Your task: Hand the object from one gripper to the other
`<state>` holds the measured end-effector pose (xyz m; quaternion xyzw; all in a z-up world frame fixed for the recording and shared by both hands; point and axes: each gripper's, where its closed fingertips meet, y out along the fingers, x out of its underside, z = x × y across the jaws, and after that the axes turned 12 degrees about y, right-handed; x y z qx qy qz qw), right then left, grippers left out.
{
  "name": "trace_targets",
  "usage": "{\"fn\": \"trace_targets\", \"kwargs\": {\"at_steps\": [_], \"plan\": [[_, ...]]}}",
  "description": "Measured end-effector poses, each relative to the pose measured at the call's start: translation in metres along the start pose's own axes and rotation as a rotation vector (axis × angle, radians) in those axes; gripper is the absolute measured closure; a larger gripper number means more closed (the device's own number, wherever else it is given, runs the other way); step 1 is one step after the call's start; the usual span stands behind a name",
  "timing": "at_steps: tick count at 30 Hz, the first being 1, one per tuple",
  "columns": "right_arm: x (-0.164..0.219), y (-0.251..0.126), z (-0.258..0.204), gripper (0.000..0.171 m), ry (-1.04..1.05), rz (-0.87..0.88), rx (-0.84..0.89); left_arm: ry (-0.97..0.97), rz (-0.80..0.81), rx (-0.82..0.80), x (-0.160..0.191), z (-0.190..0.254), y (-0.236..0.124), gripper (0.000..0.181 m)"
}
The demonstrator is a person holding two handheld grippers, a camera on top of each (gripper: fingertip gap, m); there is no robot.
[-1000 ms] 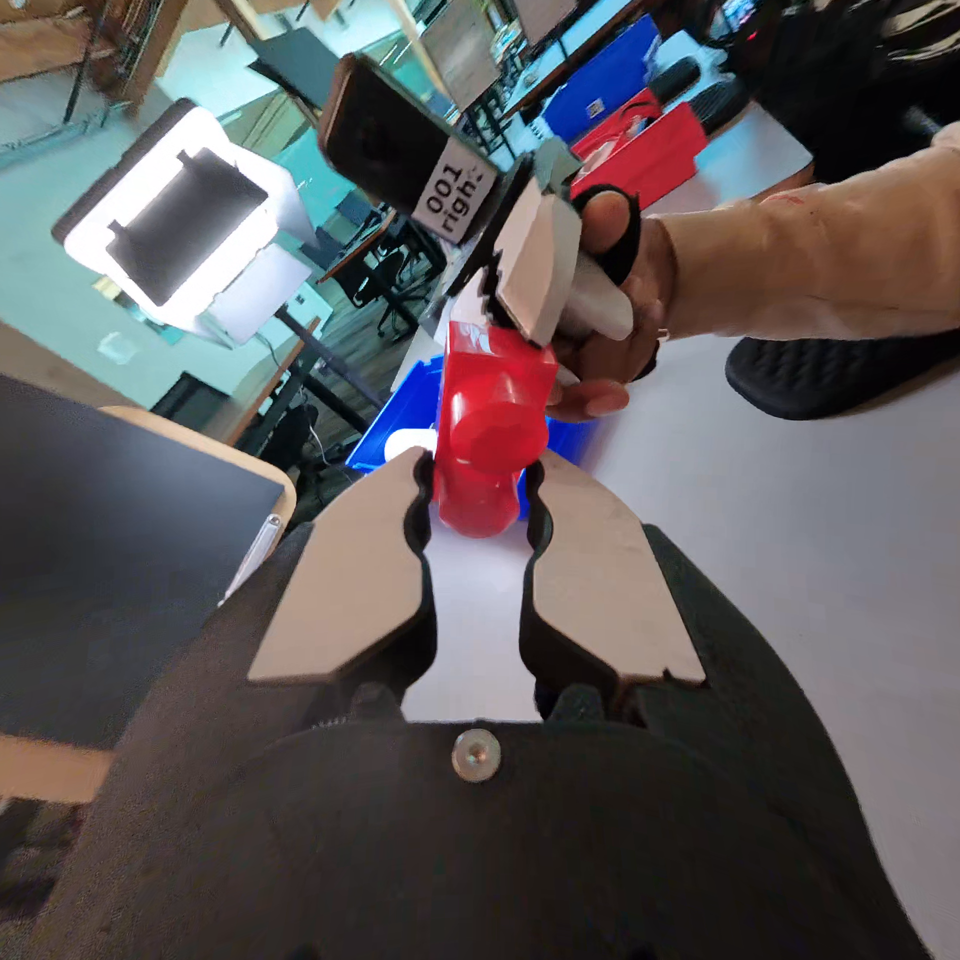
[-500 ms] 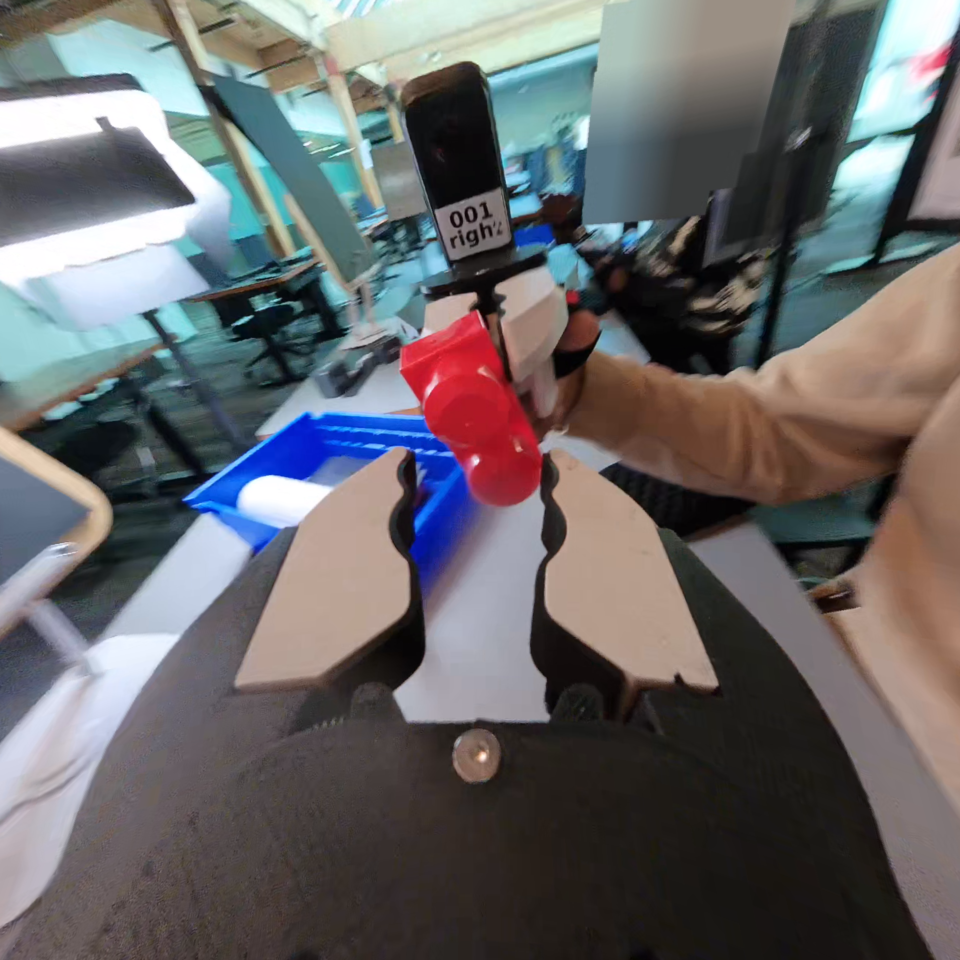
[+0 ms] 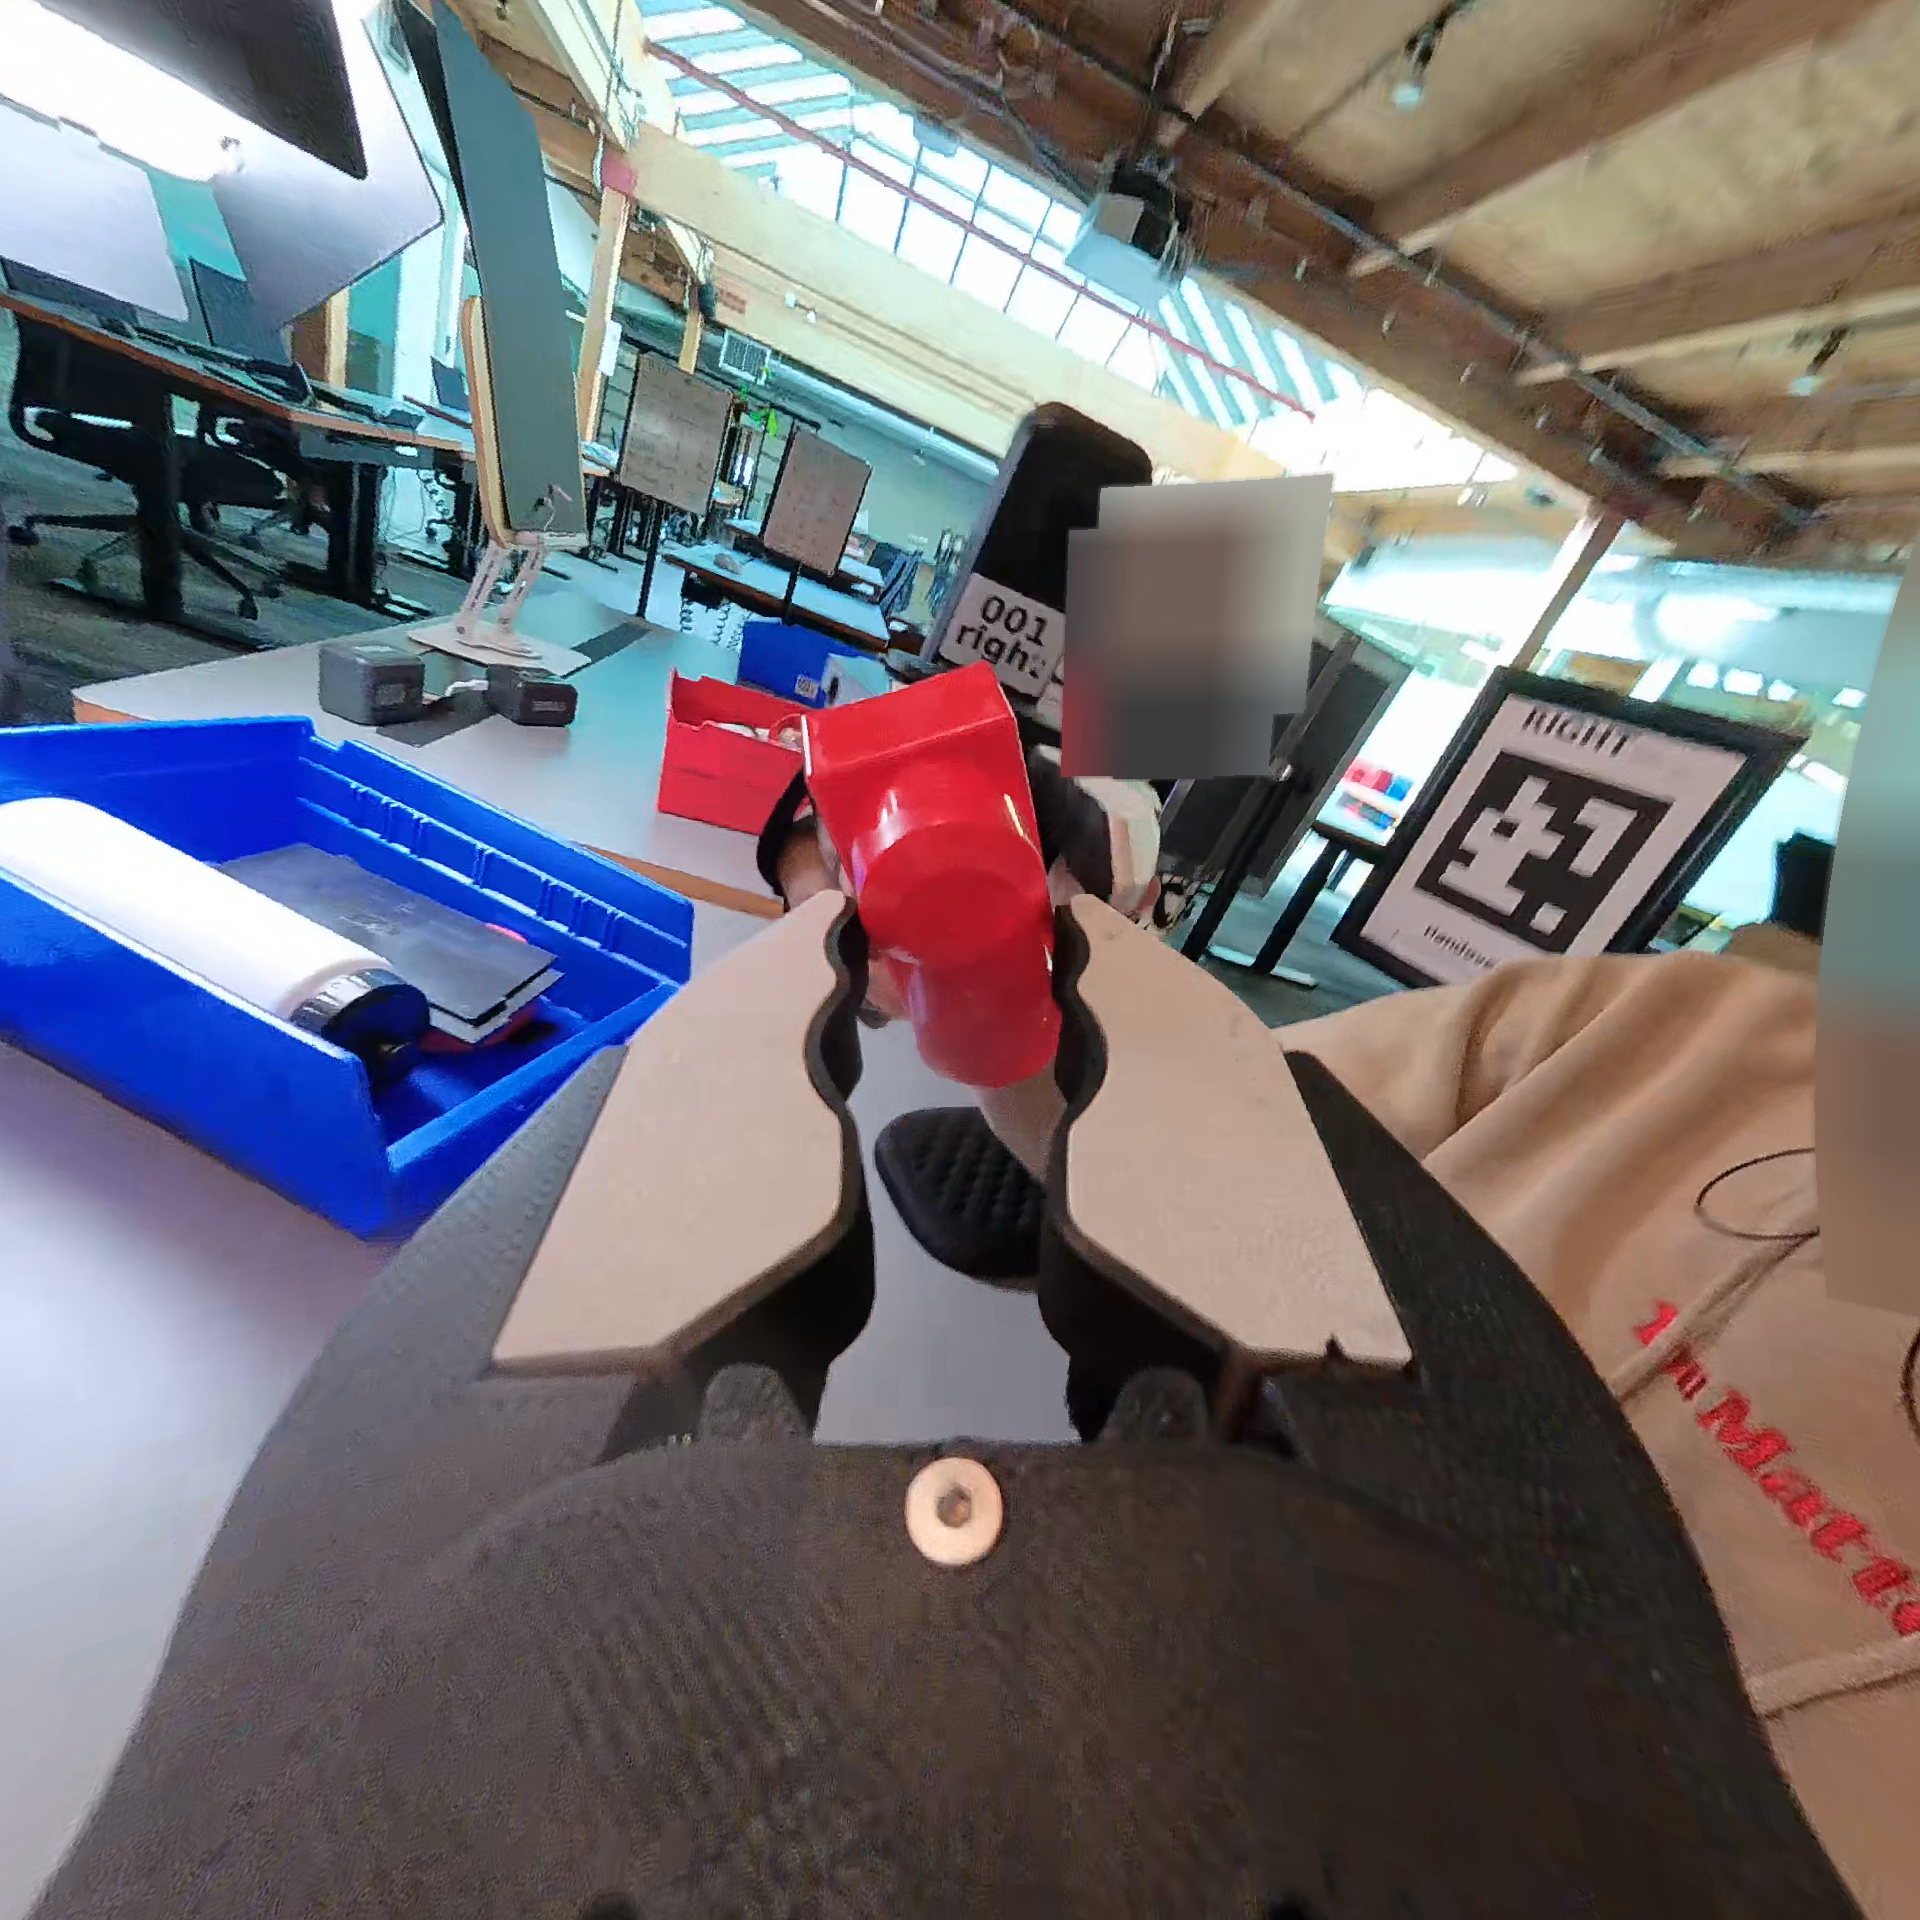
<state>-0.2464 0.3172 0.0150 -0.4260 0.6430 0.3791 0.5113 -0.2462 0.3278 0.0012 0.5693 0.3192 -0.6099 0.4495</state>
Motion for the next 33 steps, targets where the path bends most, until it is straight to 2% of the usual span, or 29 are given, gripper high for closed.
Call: {"fn": "trace_targets", "kwargs": {"at_steps": [5,8,9,11,13,17,21,24,26,29,31,33], "plan": [[0.023,0.014,0.000,0.154,-0.152,-0.143,0.072,-0.111,0.073,0.038,-0.007,-0.001,-0.001,0.147],[0.021,0.020,-0.004,0.162,-0.220,-0.115,0.084,-0.202,0.100,0.065,-0.010,-0.001,-0.002,0.145],[0.019,0.019,-0.006,0.163,-0.193,-0.116,0.069,-0.162,0.098,0.016,-0.011,-0.007,-0.005,0.143],[0.007,0.012,-0.011,0.164,-0.077,-0.063,0.015,0.020,0.111,-0.112,-0.019,-0.016,-0.016,0.136],[-0.004,0.003,-0.011,0.164,0.046,-0.021,-0.028,0.175,0.088,-0.150,-0.028,-0.008,-0.023,0.129],[-0.010,-0.004,-0.004,0.164,0.362,0.017,-0.131,0.612,-0.094,-0.323,-0.025,-0.002,-0.023,0.122],[0.008,0.007,0.004,0.164,0.542,-0.032,-0.187,1.078,-0.400,-0.477,-0.003,-0.011,-0.022,0.121],[0.016,0.018,0.001,0.164,0.611,-0.045,-0.231,1.260,-0.561,-0.479,0.017,-0.016,-0.019,0.129],[0.017,0.023,-0.003,0.164,0.618,-0.040,-0.267,1.342,-0.580,-0.515,0.017,-0.021,-0.019,0.138],[0.007,0.015,0.001,0.156,0.488,0.001,-0.197,1.224,-0.471,-0.521,0.006,-0.020,-0.023,0.151],[-0.011,-0.001,0.003,0.149,0.326,0.070,-0.120,1.011,-0.288,-0.471,-0.010,-0.014,-0.026,0.151],[-0.024,-0.018,0.009,0.147,0.118,0.133,-0.005,0.743,-0.075,-0.334,-0.024,-0.001,-0.026,0.150]]}}
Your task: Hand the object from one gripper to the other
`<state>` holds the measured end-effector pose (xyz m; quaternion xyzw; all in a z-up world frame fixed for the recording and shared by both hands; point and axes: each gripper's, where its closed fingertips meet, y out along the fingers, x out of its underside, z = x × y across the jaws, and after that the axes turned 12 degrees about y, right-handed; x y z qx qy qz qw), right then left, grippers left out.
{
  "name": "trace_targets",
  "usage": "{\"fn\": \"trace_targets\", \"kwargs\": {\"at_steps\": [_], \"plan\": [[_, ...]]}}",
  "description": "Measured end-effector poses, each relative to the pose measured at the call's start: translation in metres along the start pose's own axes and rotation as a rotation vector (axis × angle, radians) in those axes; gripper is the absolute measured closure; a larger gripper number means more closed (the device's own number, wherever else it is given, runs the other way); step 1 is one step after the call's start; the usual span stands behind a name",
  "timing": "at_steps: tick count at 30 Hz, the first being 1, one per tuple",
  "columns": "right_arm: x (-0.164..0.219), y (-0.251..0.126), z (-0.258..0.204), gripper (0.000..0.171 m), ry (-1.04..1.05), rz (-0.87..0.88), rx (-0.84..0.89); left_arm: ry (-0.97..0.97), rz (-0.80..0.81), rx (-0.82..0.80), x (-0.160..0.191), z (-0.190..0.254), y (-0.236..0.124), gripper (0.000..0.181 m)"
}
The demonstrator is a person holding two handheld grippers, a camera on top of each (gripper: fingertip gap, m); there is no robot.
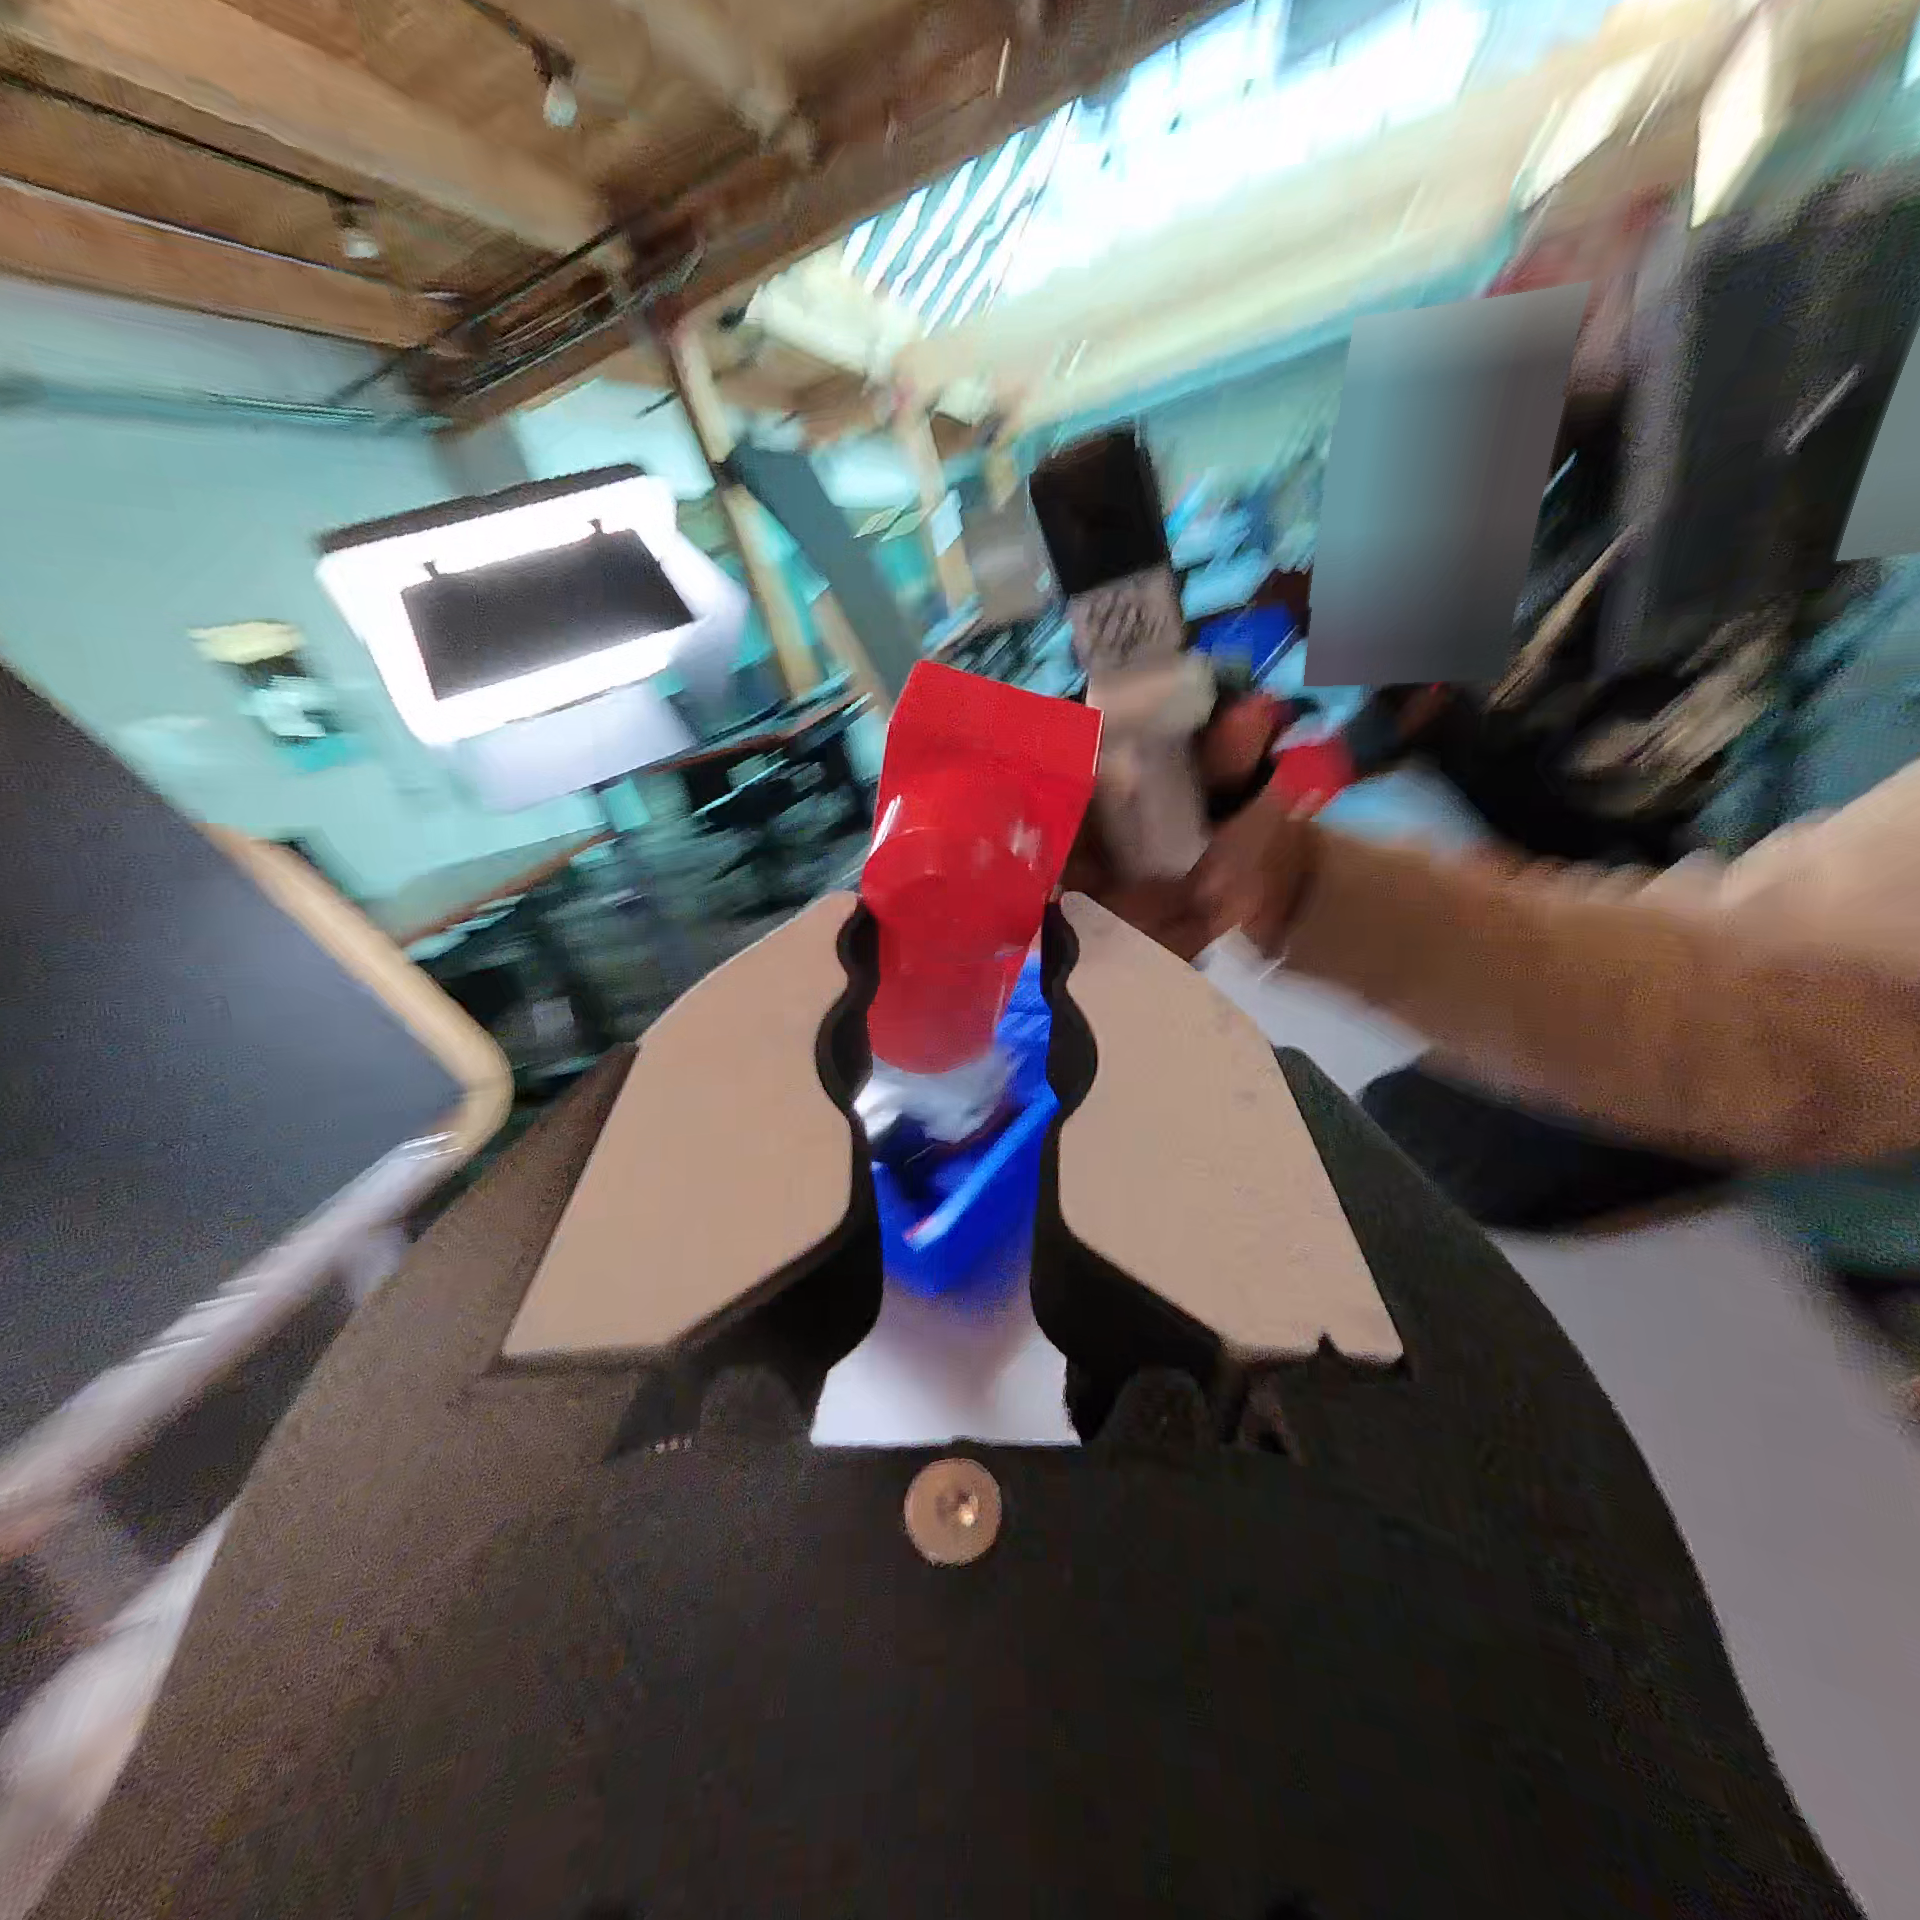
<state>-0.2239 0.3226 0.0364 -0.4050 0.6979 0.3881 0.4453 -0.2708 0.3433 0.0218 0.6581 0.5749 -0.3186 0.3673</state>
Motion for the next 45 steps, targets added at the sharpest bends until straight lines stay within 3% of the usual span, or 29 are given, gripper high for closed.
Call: {"fn": "trace_targets", "kwargs": {"at_steps": [3,5,6,8,13,17,21,22,24,25,30,33,36,40,45], "plan": [[0.004,0.000,-0.002,0.127,-0.208,-0.010,0.052,-0.353,0.288,0.137,-0.026,0.004,-0.001,0.151],[0.021,0.019,-0.009,0.114,-0.247,-0.068,0.028,-0.476,0.381,0.224,-0.029,0.014,0.005,0.151],[0.027,0.028,-0.014,0.115,-0.279,-0.071,0.017,-0.505,0.397,0.251,-0.028,0.019,0.009,0.151],[0.028,0.038,-0.018,0.135,-0.353,-0.036,0.053,-0.537,0.427,0.304,-0.028,0.026,0.010,0.151],[0.005,0.017,-0.004,0.135,-0.669,-0.069,0.343,-0.523,0.231,0.122,-0.006,-0.006,0.006,0.135],[0.005,0.002,0.033,0.135,-1.116,-0.267,0.714,-0.496,0.091,0.035,0.007,-0.015,0.007,0.125],[0.043,0.026,0.049,0.135,-1.381,-0.446,0.728,-0.463,-0.080,0.002,0.042,-0.016,0.010,0.140],[0.045,0.026,0.052,0.135,-1.401,-0.463,0.741,-0.466,-0.090,0.000,0.047,-0.020,0.007,0.168],[0.044,0.034,0.033,0.135,-1.313,-0.326,0.604,-0.497,-0.027,0.066,0.046,-0.019,0.001,0.170],[0.041,0.036,0.024,0.133,-1.214,-0.276,0.545,-0.548,0.013,0.089,0.045,-0.019,0.000,0.178],[0.028,0.023,-0.002,0.122,-0.660,-0.123,0.232,-0.701,0.262,0.308,0.030,-0.008,-0.008,0.179],[0.038,0.020,0.004,0.106,-0.379,-0.156,0.117,-0.600,0.306,0.342,0.026,0.005,-0.006,0.179],[0.056,0.032,-0.003,0.088,-0.123,-0.210,-0.021,-0.397,0.243,0.233,0.026,0.009,0.003,0.179],[0.065,0.051,0.001,0.100,-0.173,-0.211,0.052,-0.168,0.157,0.107,0.025,0.007,0.007,0.177],[0.037,0.020,0.006,0.101,-0.378,-0.222,0.174,-0.239,0.106,0.002,0.032,-0.020,-0.004,0.154]]}}
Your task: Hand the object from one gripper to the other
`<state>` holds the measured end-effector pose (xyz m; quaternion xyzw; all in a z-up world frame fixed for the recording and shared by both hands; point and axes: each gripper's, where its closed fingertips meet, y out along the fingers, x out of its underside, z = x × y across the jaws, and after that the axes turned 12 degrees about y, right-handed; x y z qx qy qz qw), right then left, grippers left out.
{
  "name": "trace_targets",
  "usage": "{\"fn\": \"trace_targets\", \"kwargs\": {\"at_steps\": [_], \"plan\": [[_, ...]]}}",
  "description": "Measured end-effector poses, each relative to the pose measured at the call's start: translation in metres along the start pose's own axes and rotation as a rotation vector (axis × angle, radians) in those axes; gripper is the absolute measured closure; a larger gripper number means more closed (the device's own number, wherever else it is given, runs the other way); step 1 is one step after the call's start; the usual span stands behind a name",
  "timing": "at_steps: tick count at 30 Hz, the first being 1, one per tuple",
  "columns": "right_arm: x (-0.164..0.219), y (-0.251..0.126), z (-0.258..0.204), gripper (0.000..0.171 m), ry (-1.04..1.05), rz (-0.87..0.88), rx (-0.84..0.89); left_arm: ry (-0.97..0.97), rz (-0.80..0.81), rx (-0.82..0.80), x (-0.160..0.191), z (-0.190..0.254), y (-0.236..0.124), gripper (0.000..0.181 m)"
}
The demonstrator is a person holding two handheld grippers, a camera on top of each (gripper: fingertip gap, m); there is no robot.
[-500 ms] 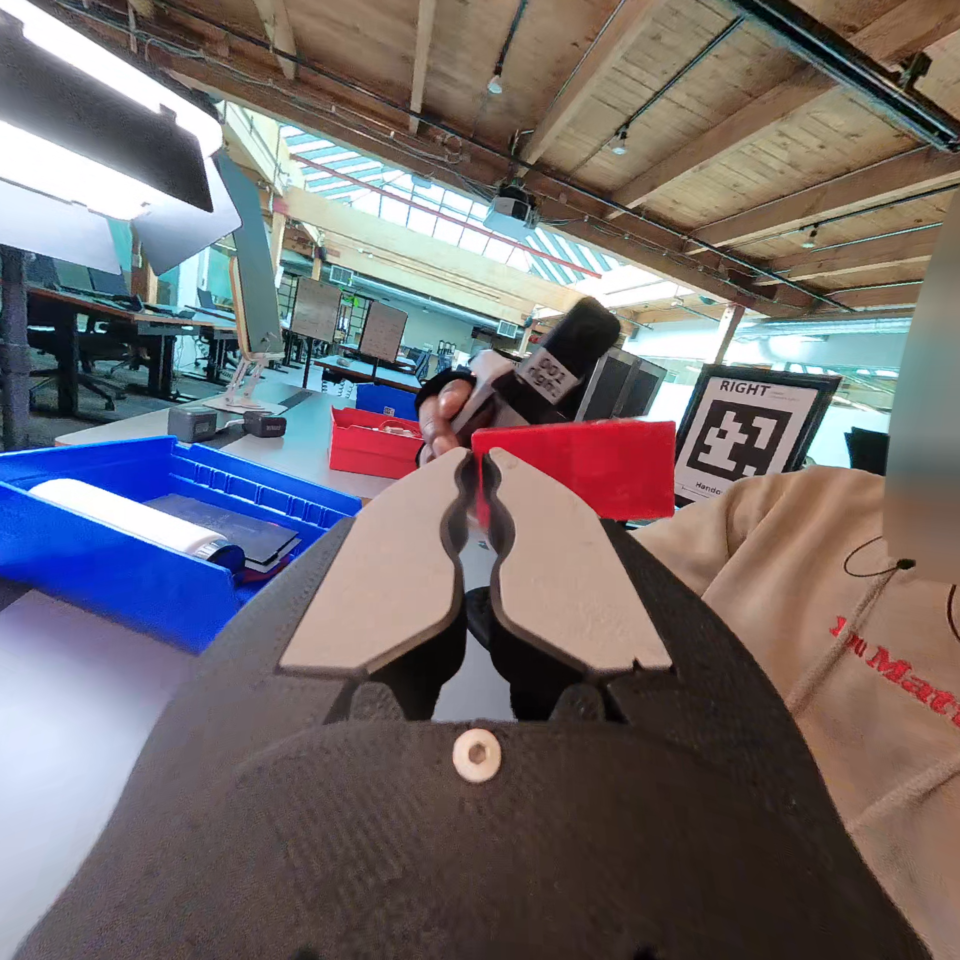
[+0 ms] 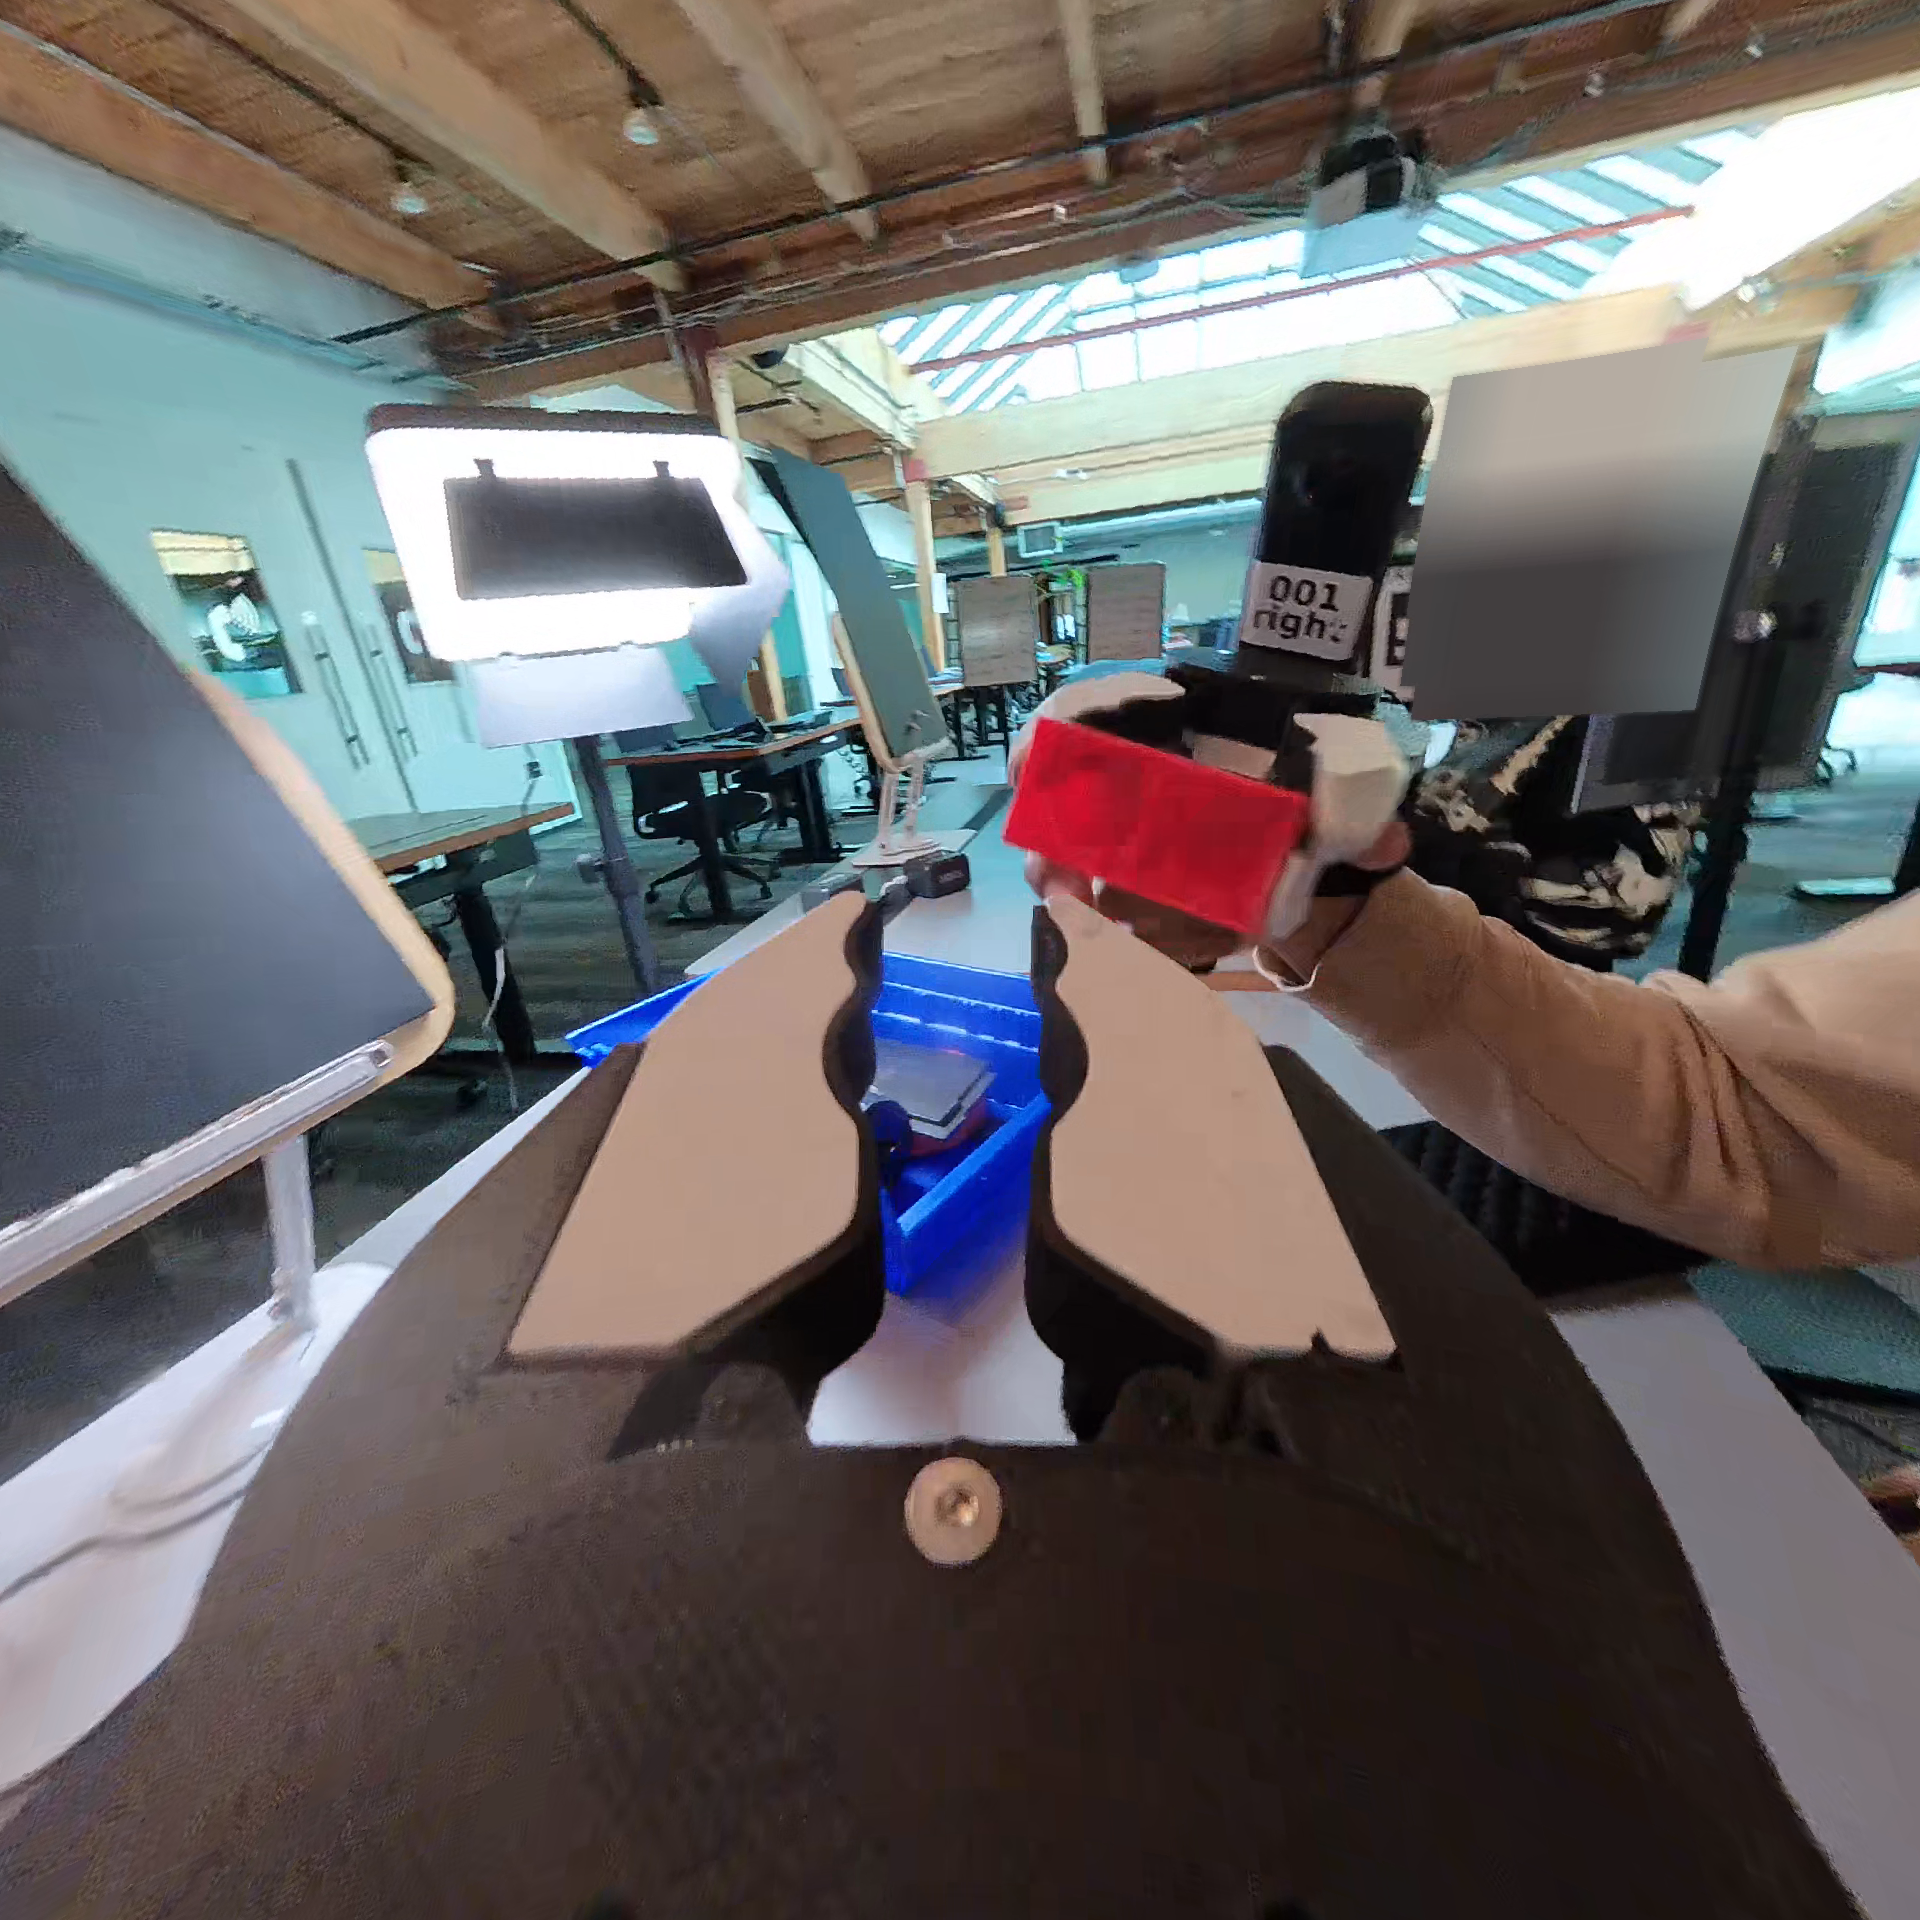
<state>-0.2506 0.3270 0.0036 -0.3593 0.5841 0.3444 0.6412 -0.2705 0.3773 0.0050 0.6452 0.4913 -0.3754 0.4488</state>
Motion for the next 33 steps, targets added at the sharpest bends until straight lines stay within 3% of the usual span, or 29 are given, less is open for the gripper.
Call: {"fn": "trace_targets", "kwargs": {"at_steps": [2,4,8,11,13,17,22,28,33], "plan": [[-0.005,-0.033,0.043,0.102,-0.047,0.002,0.209,-0.034,-0.001,-0.060,-0.004,-0.018,-0.014,0.153],[0.014,-0.069,0.094,0.101,-0.049,-0.073,0.422,-0.049,0.009,-0.130,-0.009,-0.035,-0.027,0.155],[0.101,-0.159,0.212,0.101,0.077,-0.348,1.001,-0.079,0.025,-0.189,-0.015,-0.050,-0.042,0.158],[0.158,-0.205,0.246,0.100,0.165,-0.491,1.198,-0.065,0.001,-0.209,-0.012,-0.054,-0.044,0.158],[0.164,-0.214,0.250,0.098,0.211,-0.477,1.229,-0.055,-0.015,-0.214,-0.009,-0.056,-0.044,0.158],[0.124,-0.212,0.244,0.102,0.204,-0.287,1.221,-0.039,-0.061,-0.260,-0.003,-0.064,-0.048,0.160],[0.067,-0.183,0.217,0.110,0.190,-0.055,1.048,-0.027,-0.131,-0.369,0.000,-0.084,-0.067,0.161],[0.020,-0.122,0.171,0.125,0.144,0.117,0.784,-0.084,-0.451,-0.600,0.036,-0.141,-0.142,0.155],[0.045,-0.063,0.155,0.137,0.126,0.049,0.644,-0.235,-0.768,-0.669,0.099,-0.187,-0.207,0.150]]}}
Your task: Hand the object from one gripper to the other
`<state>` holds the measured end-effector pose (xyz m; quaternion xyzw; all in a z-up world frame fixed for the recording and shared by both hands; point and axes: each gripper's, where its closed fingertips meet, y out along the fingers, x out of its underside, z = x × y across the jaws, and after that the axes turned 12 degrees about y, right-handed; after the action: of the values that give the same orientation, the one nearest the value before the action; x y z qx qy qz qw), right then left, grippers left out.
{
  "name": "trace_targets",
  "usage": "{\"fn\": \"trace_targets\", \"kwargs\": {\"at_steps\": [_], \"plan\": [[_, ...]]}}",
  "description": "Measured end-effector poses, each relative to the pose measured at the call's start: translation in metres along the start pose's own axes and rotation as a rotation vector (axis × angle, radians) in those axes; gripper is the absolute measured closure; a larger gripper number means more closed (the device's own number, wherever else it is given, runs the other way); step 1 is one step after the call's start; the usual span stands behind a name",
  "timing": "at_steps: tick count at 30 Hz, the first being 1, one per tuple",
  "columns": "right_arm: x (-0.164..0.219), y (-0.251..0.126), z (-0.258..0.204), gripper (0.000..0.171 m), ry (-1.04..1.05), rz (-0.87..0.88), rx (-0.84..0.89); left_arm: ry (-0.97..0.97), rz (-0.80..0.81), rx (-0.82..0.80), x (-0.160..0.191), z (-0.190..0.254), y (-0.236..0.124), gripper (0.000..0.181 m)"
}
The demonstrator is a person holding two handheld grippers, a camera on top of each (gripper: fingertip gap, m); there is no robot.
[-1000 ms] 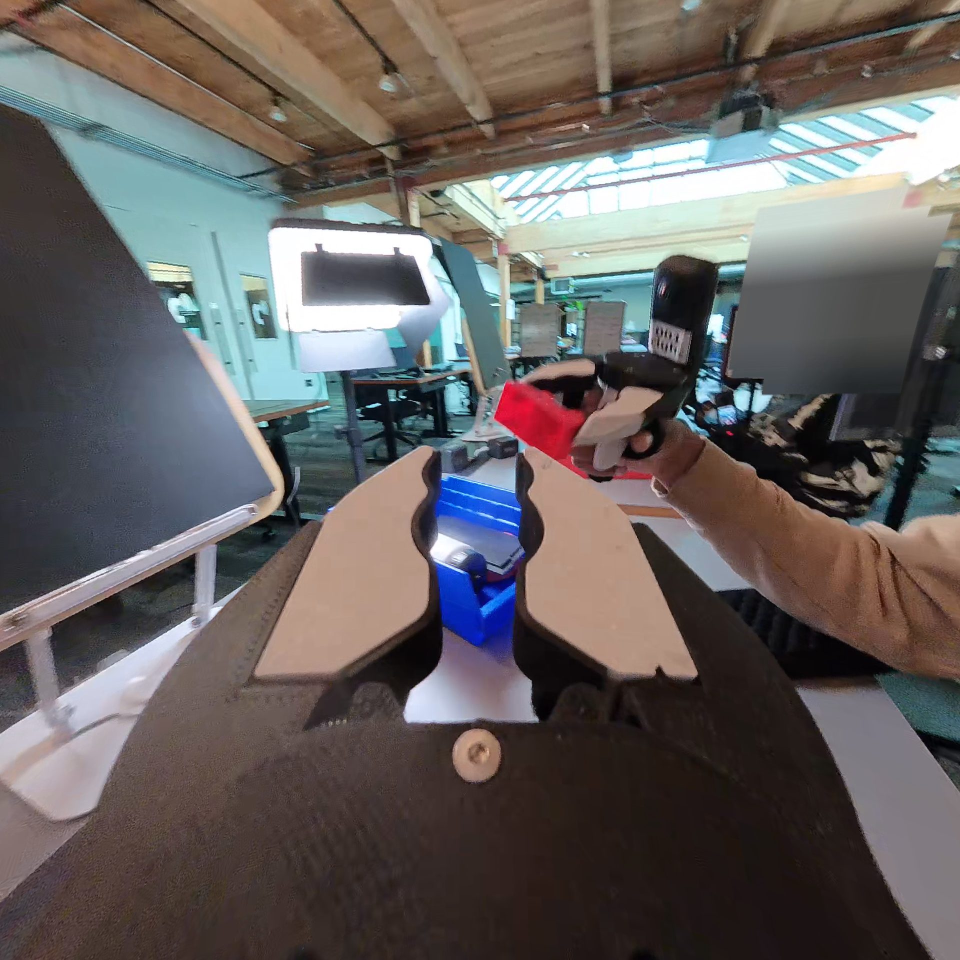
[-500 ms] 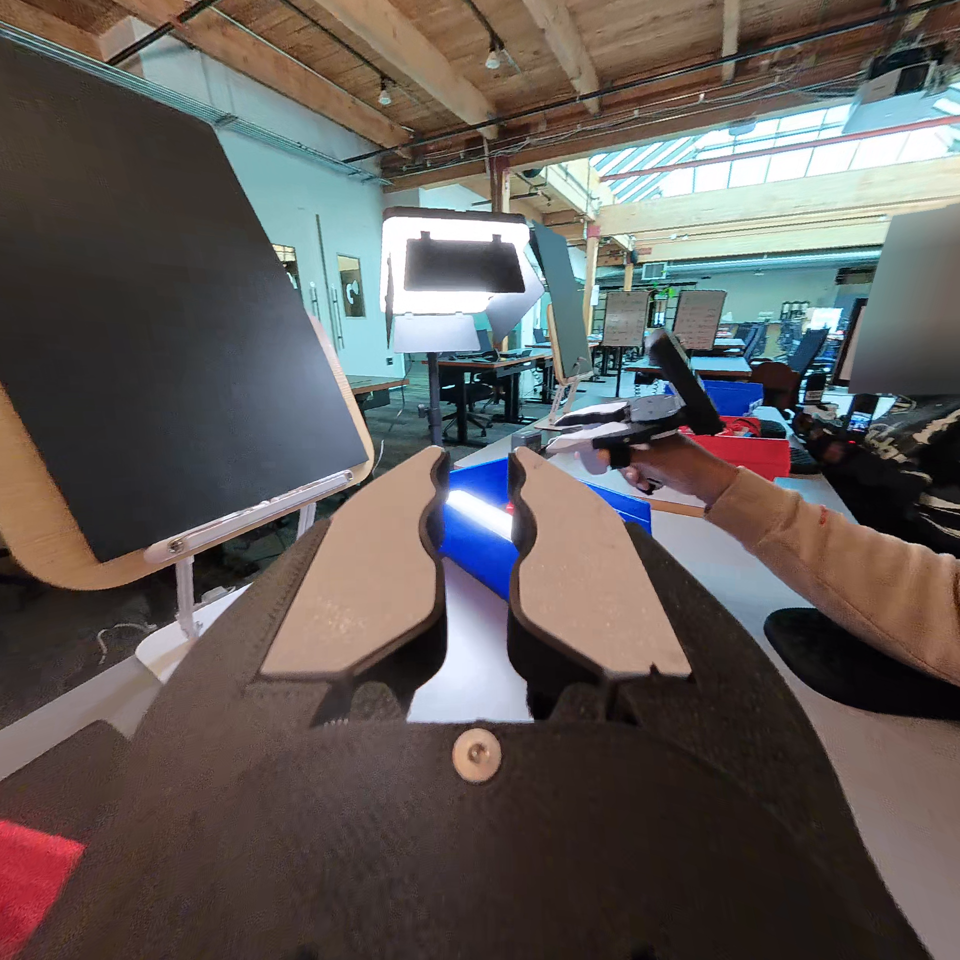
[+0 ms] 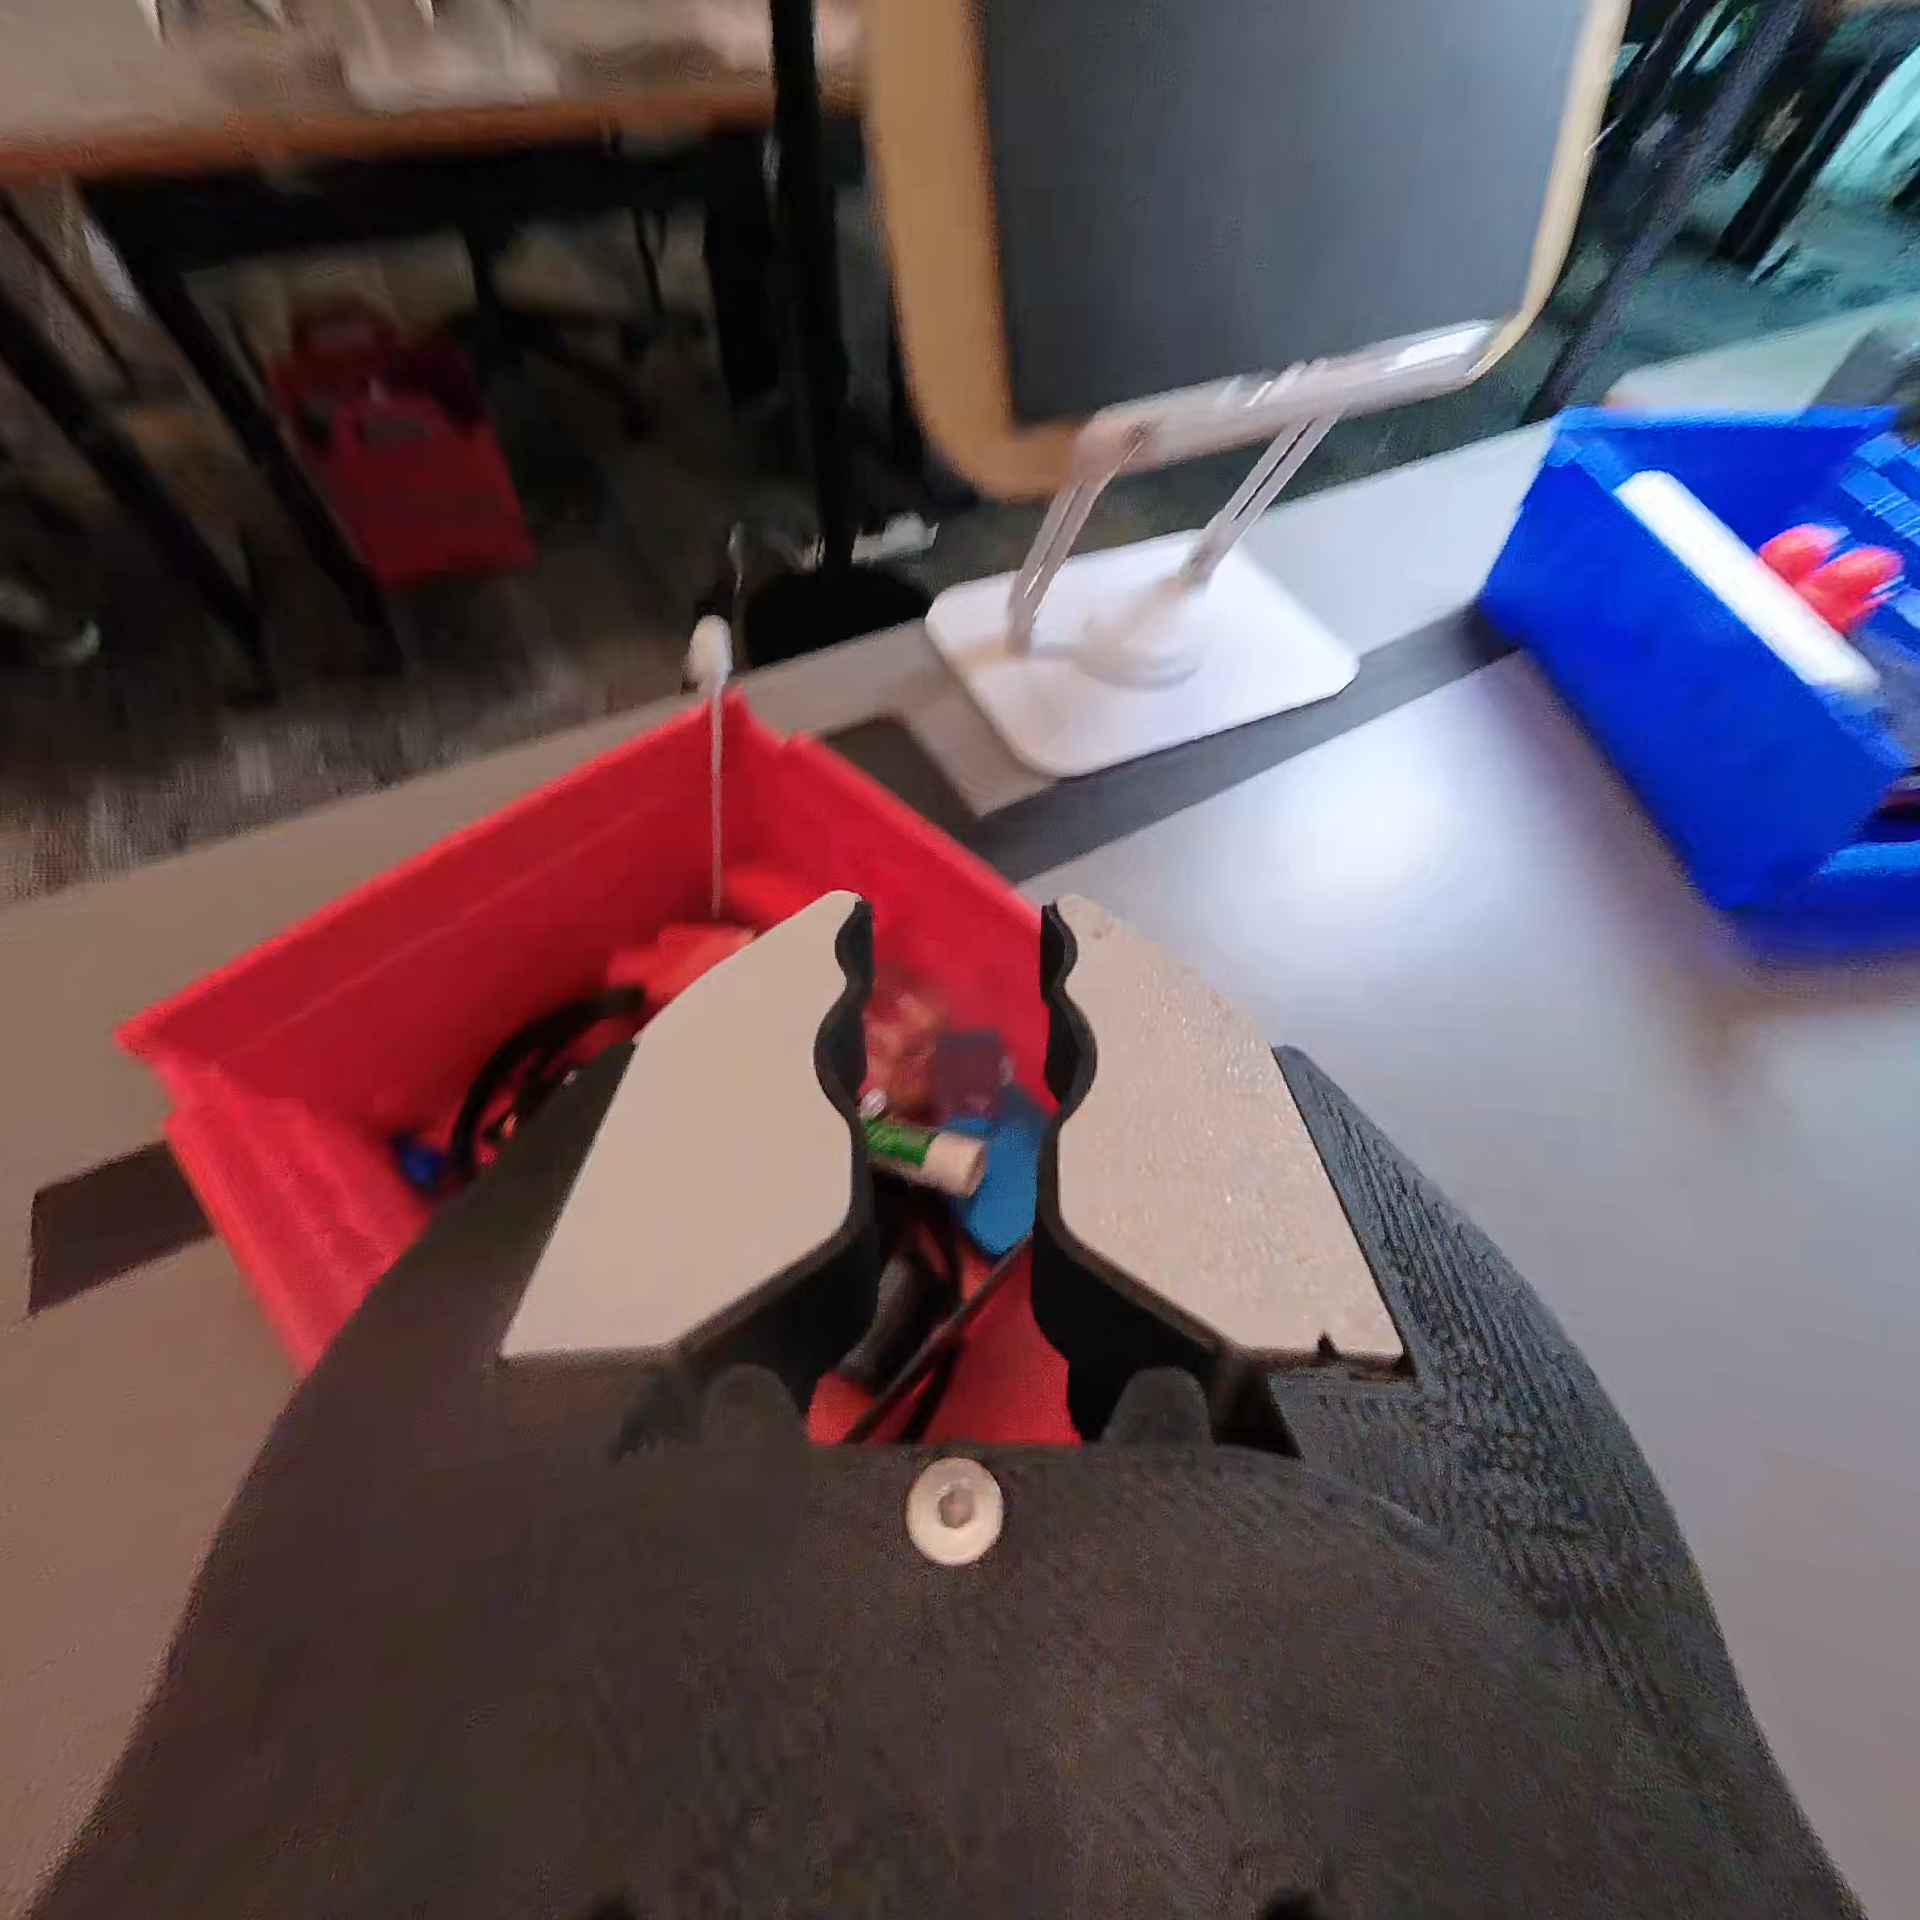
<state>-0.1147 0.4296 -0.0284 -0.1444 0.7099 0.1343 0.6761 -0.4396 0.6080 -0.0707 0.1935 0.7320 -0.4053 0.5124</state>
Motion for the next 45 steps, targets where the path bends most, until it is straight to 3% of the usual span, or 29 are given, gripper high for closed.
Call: {"fn": "trace_targets", "kwargs": {"at_steps": [4,10,17,24,30,38,41,45], "plan": [[0.038,0.026,-0.024,0.141,0.046,-0.083,-0.084,-0.056,-0.197,0.024,0.044,-0.029,0.034,0.150],[0.079,0.045,-0.044,0.142,0.014,-0.188,-0.121,-0.221,-0.322,0.078,0.073,-0.038,0.089,0.148],[0.085,0.046,-0.046,0.143,-0.019,-0.204,-0.139,-0.536,-0.470,0.127,0.112,-0.039,0.135,0.143],[0.084,0.045,-0.039,0.147,0.046,-0.201,-0.157,-0.653,-0.463,0.240,0.110,-0.032,0.148,0.151],[0.084,0.044,-0.040,0.149,0.030,-0.209,-0.158,-0.665,-0.289,0.402,0.079,-0.018,0.140,0.161],[0.073,0.041,-0.044,0.150,0.019,-0.181,-0.163,-0.412,0.014,0.355,-0.008,-0.017,0.085,0.165],[0.062,0.039,-0.052,0.150,0.058,-0.136,-0.204,-0.239,0.183,0.378,-0.049,0.025,0.047,0.165],[0.049,0.034,-0.080,0.142,0.216,-0.062,-0.381,-0.109,0.396,0.576,-0.086,0.123,0.001,0.165]]}}
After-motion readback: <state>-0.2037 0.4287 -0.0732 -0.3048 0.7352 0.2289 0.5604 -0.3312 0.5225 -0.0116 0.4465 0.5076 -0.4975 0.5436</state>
